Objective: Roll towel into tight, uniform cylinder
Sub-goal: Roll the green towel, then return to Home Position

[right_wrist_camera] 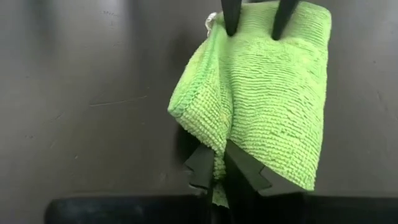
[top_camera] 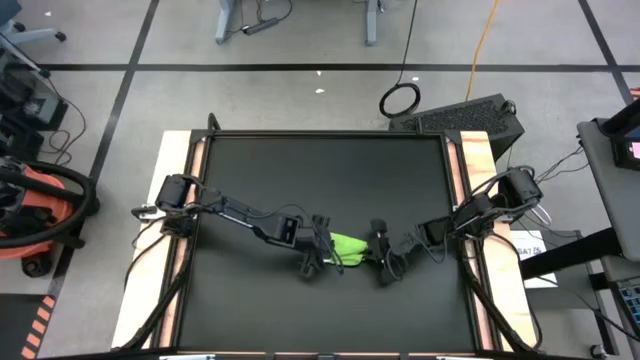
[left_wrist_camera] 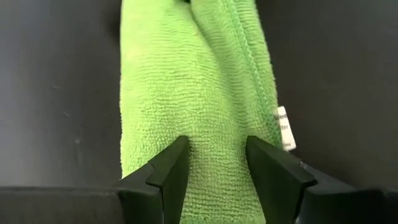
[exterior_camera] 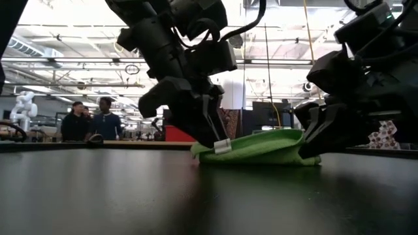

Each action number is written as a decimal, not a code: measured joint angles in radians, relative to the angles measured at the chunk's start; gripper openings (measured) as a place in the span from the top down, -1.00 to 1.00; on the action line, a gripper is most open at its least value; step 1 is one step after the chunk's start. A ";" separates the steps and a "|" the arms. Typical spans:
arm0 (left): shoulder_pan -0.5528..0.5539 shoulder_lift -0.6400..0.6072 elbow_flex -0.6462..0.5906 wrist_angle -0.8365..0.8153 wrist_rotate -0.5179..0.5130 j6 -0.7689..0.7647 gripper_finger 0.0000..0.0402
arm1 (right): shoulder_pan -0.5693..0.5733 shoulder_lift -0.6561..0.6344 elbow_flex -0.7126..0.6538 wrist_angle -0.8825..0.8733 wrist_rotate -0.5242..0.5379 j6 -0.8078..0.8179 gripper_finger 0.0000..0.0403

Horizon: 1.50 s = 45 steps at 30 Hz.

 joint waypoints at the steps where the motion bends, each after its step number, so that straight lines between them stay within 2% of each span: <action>1: -0.001 0.000 0.000 -0.007 0.003 -0.009 0.17 | -0.005 0.000 0.000 0.000 -0.008 -0.003 0.89; 9: -0.003 0.000 0.002 -0.109 0.005 -0.096 0.17 | -0.047 0.000 0.007 0.004 -0.046 -0.041 0.80; 14: -0.004 -0.002 0.002 -0.111 0.006 -0.130 0.17 | -0.065 0.000 0.018 -0.001 -0.071 -0.080 0.76; 17: -0.007 -0.002 0.012 -0.122 0.006 -0.132 0.17 | -0.065 0.000 0.019 -0.011 -0.074 -0.082 0.61; 23: -0.023 -0.024 0.033 -0.159 0.013 -0.132 0.17 | -0.044 -0.044 0.019 -0.041 -0.074 -0.061 0.14; 28: -0.029 -0.107 0.036 -0.183 0.013 -0.132 0.17 | -0.022 -0.169 0.019 -0.124 -0.074 -0.047 -0.16; 33: -0.038 -0.206 0.038 -0.205 0.002 -0.131 0.17 | -0.013 -0.329 0.019 -0.220 -0.070 -0.045 -0.26; 39: -0.062 -0.346 0.024 -0.288 -0.164 -0.105 0.17 | -0.011 -0.571 0.020 -0.331 -0.054 -0.083 -0.27; 45: -0.113 -0.546 -0.070 -0.258 -0.340 -0.129 0.17 | -0.007 -0.850 0.019 -0.530 -0.009 -0.116 -0.26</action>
